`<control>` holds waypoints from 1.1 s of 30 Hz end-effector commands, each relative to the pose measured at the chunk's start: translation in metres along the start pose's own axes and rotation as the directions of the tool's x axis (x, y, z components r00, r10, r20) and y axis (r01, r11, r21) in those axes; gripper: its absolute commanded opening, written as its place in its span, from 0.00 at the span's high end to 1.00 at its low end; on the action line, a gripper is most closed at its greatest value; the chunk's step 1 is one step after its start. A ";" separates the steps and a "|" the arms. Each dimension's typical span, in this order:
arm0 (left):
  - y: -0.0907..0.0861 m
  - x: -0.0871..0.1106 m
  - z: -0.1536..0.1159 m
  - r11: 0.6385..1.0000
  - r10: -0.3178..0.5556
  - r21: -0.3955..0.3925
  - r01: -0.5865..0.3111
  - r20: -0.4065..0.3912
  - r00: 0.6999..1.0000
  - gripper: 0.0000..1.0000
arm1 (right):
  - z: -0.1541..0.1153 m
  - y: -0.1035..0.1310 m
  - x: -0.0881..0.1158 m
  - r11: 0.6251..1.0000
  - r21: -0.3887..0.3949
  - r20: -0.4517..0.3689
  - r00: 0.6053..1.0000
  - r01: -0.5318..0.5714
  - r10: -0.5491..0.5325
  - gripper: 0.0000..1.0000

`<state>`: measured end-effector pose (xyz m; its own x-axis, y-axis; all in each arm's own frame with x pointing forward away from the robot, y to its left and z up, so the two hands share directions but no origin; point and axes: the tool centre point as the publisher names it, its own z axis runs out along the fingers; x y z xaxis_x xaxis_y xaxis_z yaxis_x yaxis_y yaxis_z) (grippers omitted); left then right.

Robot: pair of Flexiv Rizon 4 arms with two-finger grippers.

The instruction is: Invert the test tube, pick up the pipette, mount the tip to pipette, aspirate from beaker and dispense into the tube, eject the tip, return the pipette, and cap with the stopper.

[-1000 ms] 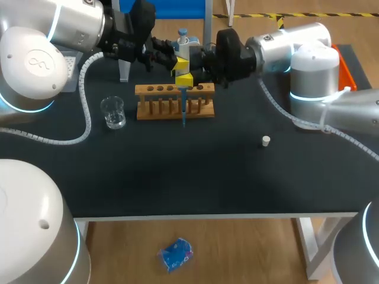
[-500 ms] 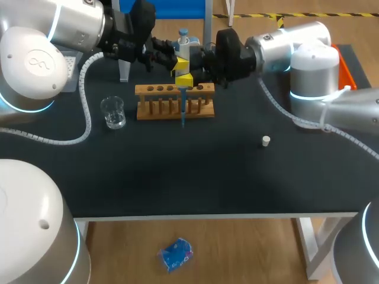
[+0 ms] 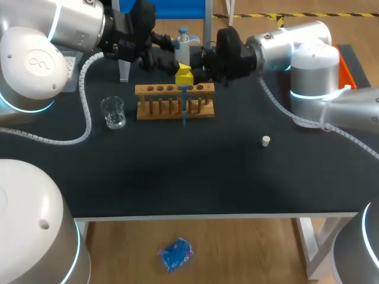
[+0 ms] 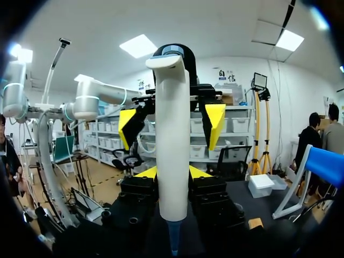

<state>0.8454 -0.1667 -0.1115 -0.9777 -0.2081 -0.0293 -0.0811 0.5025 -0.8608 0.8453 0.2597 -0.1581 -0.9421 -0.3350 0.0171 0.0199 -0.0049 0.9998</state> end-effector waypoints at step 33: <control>0.000 0.000 -0.001 1.000 0.001 0.001 -0.001 -0.001 1.000 0.00 | -0.176 0.016 -0.007 0.995 0.062 0.114 0.990 0.081 -0.087 1.00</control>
<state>0.8454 -0.1667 -0.1114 -0.9776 -0.2082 -0.0293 -0.0812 0.5025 -0.8608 0.9083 0.1119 -0.1474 -0.9752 -0.2103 -0.0686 -0.0749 0.0217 0.9970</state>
